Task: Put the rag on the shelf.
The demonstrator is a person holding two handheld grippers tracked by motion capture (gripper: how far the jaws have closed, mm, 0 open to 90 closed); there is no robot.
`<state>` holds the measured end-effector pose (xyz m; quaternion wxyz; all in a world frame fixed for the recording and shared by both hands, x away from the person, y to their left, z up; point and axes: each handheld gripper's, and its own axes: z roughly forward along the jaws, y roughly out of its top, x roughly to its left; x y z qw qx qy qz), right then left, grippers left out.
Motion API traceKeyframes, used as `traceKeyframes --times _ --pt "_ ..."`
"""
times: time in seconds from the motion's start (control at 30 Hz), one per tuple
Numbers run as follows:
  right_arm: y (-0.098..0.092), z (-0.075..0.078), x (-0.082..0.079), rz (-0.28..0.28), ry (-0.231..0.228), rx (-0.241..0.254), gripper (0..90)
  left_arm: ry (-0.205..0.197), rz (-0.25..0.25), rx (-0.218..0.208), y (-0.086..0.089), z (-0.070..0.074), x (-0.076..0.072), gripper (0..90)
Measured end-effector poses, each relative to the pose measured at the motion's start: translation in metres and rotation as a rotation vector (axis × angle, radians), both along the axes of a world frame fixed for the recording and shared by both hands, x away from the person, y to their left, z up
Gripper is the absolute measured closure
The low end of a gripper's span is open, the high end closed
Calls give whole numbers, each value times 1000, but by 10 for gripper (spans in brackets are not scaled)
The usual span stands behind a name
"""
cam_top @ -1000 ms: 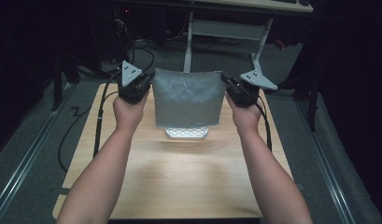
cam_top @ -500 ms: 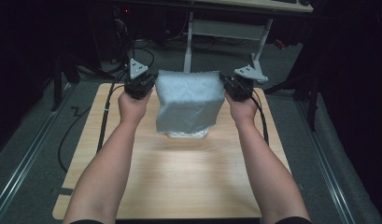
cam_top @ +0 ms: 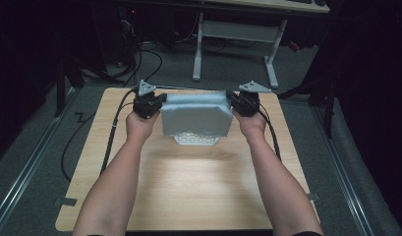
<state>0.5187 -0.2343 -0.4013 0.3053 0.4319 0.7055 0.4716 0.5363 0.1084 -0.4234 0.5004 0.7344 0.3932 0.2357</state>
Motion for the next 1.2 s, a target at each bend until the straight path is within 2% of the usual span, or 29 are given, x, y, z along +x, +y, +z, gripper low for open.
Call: traceKeyframes --times 0.1,0.2,0.33,0.47,0.57,0.83,0.97,1.07,1.2 --pt "-1 -9 -2 0 17 3 892 17 -8 -16 0 -6 -2 900" --pt "-3 -16 -5 7 42 19 892 54 -17 -54 4 -17 -8 900" --pt "-4 -23 -12 9 49 23 891 70 -28 -63 4 -25 -14 900" --pt "-5 -33 -15 9 72 43 891 91 -36 -49 3 -35 -18 900" --pt "-6 -40 -17 15 89 72 891 106 -38 -65 6 -41 -18 900" --pt "-4 -56 -18 23 130 55 889 131 -51 -67 5 -53 -18 900" --pt "-3 -60 -18 13 132 62 887 140 -53 -74 7 -58 -20 900" --pt "-5 -64 -18 10 133 65 885 141 -57 -56 5 -60 -21 899" --pt "-7 -66 -19 6 139 76 868 138 -57 -53 4 -59 -22 895"
